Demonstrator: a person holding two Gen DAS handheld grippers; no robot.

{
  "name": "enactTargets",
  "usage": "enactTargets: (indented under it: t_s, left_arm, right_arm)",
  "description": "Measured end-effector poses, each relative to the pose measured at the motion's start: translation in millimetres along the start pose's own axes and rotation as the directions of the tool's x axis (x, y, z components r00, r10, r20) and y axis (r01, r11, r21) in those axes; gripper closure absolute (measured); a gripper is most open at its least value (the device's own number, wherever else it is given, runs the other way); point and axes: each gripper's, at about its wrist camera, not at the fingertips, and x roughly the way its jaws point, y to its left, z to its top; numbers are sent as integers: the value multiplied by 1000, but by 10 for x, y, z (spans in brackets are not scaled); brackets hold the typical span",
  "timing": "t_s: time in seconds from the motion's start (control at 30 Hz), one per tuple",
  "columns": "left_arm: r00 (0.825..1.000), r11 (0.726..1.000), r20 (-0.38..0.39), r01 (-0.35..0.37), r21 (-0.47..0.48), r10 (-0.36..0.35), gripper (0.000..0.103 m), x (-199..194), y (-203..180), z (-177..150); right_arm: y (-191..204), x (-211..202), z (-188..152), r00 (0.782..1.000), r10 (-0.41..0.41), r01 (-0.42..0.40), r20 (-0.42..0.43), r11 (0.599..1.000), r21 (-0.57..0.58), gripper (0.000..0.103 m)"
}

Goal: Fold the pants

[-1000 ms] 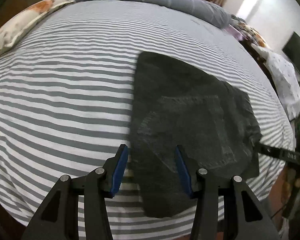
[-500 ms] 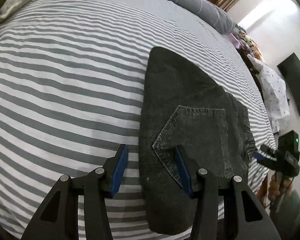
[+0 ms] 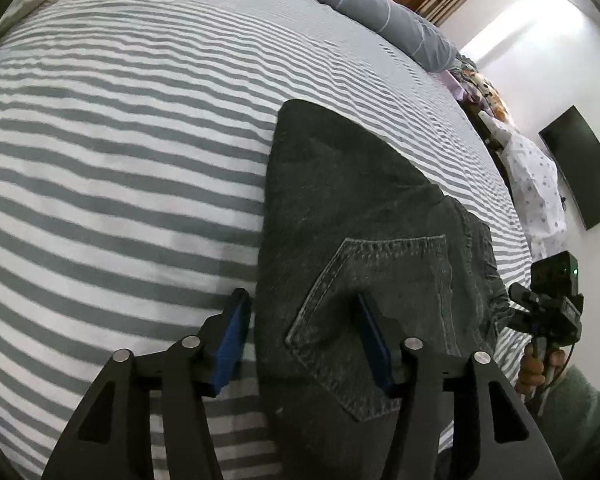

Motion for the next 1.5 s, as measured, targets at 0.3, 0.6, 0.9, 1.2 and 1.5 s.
enactTargets:
  t_s: [0.3, 0.6, 0.9, 1.2, 1.5]
  left_arm:
    - [992, 989, 8, -123, 81, 123, 37, 134, -274, -16]
    - [983, 979, 3, -185, 82, 185, 50, 130, -406, -37]
    - [978, 973, 1, -210, 92, 210, 72, 72, -470, -12]
    - [976, 973, 24, -216, 78, 215, 87, 24, -521, -32]
    - [991, 995, 91, -96, -25, 98, 93, -193, -435, 11]
  right_arm:
    - [2, 105, 70, 997, -77, 77, 2, 997, -27, 61]
    - [47, 139, 64, 993, -117, 117, 2, 993, -7, 61]
    - [167, 175, 110, 984, -174, 174, -32, 985, 0, 56]
    - [399, 158, 84, 970, -243, 241, -18, 968, -63, 75]
    - [802, 50, 103, 960, -277, 278, 31, 959, -61, 81]
